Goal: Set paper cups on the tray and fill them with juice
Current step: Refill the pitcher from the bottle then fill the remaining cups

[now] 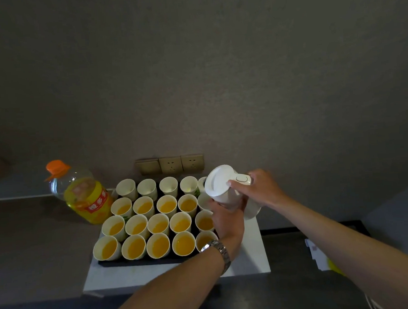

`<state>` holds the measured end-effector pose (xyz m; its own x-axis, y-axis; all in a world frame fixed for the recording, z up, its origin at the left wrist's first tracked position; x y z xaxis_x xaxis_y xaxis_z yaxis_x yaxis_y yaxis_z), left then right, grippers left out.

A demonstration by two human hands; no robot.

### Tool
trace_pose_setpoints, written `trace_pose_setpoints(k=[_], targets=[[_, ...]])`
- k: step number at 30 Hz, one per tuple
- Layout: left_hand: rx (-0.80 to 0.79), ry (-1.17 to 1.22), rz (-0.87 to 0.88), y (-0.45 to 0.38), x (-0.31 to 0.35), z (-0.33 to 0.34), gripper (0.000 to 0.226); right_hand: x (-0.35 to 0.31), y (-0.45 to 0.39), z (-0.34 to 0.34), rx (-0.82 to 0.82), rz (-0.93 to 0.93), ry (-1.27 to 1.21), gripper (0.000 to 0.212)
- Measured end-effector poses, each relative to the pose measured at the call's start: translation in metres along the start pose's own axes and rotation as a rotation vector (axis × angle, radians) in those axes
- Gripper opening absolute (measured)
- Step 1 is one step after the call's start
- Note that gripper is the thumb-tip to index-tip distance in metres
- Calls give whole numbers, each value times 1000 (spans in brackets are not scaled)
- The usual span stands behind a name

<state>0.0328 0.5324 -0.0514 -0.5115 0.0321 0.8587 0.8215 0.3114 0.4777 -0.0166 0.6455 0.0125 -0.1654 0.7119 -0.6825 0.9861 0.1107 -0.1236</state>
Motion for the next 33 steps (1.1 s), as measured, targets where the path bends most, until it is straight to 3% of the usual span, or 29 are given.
trace_pose_setpoints(k=[15,17,21,27,33], targets=[[-76,52,-34,5,-8,20,120,21,-1,-9,-61,-46,59,52],[-76,51,-31,6,-10,22,117,22,-2,-9,-75,-53,79,54],[-58,38,-29,7,-14,28,90,23,-4,-9,-100,-56,116,52],[-84,49,-113,6,-19,33,103,16,-2,-9,-131,-86,180,56],[-65,48,-112,4,-26,37,92,20,-3,-5,-153,-99,238,60]])
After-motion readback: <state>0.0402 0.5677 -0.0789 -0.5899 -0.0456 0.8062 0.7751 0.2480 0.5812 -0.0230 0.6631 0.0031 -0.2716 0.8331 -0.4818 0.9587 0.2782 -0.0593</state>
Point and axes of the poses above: each hand's wrist, its own y-axis away from the middle knuckle, its own z-axis out of the palm, x = y × z, the point moved 1 cm from there along -y, towards the middle knuckle, and after that the axes turned 14 degrees about -z, right-handed, at the moved point
